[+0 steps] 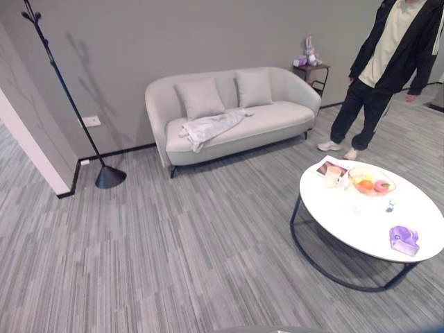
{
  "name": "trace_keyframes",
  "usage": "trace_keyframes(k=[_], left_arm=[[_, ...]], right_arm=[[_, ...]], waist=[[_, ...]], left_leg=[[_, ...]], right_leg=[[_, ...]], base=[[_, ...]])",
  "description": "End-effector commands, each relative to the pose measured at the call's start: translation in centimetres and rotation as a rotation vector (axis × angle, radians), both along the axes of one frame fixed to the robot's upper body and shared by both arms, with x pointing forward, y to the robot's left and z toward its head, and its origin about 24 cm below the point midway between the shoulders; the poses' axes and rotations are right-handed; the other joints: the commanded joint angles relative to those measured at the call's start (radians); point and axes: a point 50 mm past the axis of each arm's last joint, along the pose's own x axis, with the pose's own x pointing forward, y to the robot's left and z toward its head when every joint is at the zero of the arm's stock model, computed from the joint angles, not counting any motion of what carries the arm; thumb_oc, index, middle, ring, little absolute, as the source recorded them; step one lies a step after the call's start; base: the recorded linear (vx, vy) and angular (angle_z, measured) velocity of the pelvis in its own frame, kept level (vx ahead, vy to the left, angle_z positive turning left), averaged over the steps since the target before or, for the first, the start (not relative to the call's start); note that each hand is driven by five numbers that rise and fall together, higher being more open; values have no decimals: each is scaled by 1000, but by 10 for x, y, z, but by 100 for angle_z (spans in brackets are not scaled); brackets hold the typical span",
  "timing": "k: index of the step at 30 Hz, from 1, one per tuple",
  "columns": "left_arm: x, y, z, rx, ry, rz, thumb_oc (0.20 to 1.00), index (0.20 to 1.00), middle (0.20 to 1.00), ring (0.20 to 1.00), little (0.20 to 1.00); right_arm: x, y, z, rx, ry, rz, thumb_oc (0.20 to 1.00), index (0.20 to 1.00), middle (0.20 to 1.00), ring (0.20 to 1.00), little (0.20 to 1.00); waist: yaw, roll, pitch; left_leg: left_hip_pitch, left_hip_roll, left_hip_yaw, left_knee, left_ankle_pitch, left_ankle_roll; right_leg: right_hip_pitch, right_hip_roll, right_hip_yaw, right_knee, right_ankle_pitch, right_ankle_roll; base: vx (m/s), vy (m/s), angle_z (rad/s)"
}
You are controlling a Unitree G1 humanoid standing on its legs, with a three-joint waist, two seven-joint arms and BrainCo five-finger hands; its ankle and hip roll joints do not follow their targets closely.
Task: Hang the clothes on the sofa on the clothes rack.
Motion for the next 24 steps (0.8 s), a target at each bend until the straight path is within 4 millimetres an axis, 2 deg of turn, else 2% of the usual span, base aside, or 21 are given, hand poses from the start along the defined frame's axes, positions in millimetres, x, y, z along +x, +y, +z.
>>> trace_keyframes(k=[1, 8, 9, 11, 14, 20, 24], left_arm=[[15, -31, -4, -93, -33, 5, 1000, 1000, 1000, 1000, 1000], [-1, -29, -3, -86, 18, 7, 1000, 1000, 1000, 1000, 1000], [-7, -27, -3, -83, 47, -25, 1000, 1000, 1000, 1000, 1000], [-7, -27, -3, -83, 48, -25, 1000, 1000, 1000, 1000, 1000], [-4, -24, -3, -78, 45, -95, 1000, 1000, 1000, 1000, 1000], [-4, -24, -3, -78, 45, -95, 1000, 1000, 1000, 1000, 1000], [2, -18, -2, -48, 45, -183, 1000, 1000, 1000, 1000, 1000]], right_arm=[[20, 7, -2, 31, -24, -54, 1000, 1000, 1000, 1000, 1000], [26, 13, -4, 52, -32, 47, 1000, 1000, 1000, 1000, 1000], [31, 20, -6, 74, -38, 128, 1000, 1000, 1000, 1000, 1000], [31, 20, -6, 75, -38, 128, 1000, 1000, 1000, 1000, 1000], [36, 30, -8, 103, -52, 223, 1000, 1000, 1000, 1000, 1000], [36, 30, -8, 103, -52, 222, 1000, 1000, 1000, 1000, 1000], [39, 34, -9, 120, -43, 309, 1000, 1000, 1000, 1000, 1000]], waist=[[8, -9, -7], [17, -14, -16], [20, -15, -18], [20, -15, -18], [24, -21, -17], [24, -21, -18], [27, -23, -12]], left_leg=[[39, 74, -50, -72, 105, -75], [34, 73, -60, -74, 101, -76], [38, 73, -61, -76, 87, -75], [38, 73, -61, -76, 87, -75], [36, 72, -62, -76, 82, -74], [36, 72, -62, -76, 82, -74], [38, 71, -64, -76, 76, -71]], right_leg=[[111, -53, 25, -136, 150, 69], [103, -52, 24, -136, 151, 68], [105, -50, 26, -136, 144, 66], [104, -50, 26, -136, 144, 66], [97, -48, 30, -136, 146, 64], [97, -48, 30, -136, 146, 64], [95, -47, 31, -136, 144, 59]], base=[[0, 0, 0], [8, -9, 6], [0, 0, 0], [17, -3, 0], [4, 0, -1], [2, 0, -4], [0, 0, 0]])
